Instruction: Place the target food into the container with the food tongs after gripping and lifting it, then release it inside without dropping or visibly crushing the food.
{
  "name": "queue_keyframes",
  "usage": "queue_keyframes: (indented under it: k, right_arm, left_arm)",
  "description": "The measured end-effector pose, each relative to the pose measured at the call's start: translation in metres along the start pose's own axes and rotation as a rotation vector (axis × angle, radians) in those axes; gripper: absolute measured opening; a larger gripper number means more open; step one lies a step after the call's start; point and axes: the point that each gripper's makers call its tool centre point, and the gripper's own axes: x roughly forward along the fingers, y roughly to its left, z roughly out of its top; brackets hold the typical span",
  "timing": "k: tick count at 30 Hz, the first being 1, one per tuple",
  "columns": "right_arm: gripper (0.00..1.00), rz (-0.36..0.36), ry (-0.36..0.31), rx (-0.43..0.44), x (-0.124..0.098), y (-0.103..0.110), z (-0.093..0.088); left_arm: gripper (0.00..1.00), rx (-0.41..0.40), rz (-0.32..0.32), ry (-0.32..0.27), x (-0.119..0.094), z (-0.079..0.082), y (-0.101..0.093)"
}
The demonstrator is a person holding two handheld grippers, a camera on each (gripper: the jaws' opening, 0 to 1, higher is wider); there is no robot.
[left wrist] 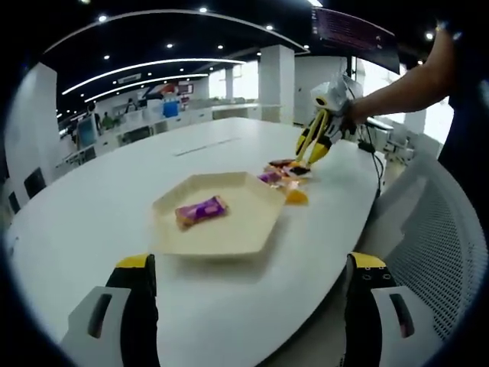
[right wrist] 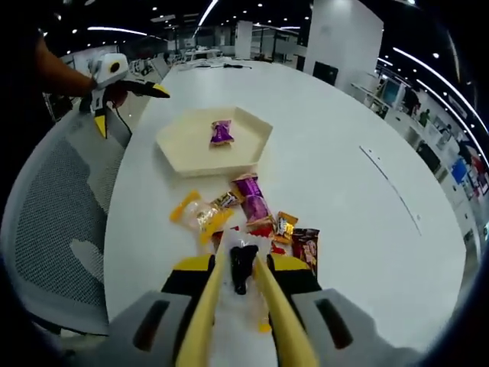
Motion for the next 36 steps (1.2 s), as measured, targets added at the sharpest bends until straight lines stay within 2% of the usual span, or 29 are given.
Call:
queue_keyframes:
  k: [5,10,15,26,36]
  right_arm:
    - [0.26,-0.004,0.015,0.002,0.008,-0.001,-0.002]
    - [0.25,0.004,0.042,0.059,0.012,-0.002,-0.008]
    - [0.21,-0.024,0.065,0.120,0.010,-0.009,-0.009]
    - [0.20,-0.005,0.075,0.164,0.003,0.001,-0.014]
    - [0.20,-0.007,0.049,0.186,-0.003,-0.003,0.010]
  left_arm:
    - [1.00,0.002,0.001,0.007,0.000,-0.001,0.000]
    - [1.00,0.002,0.004,0.008,0.000,-0.001,0.000]
    - [1.00,-0.005,0.014,0.007,0.000,-0.001,0.002]
    - [1.00,0.000,0.006,0.008,0.001,-0.002,0.000]
    - [1.00,0.011,-0.001,0.010,0.001,-0.001,-0.001]
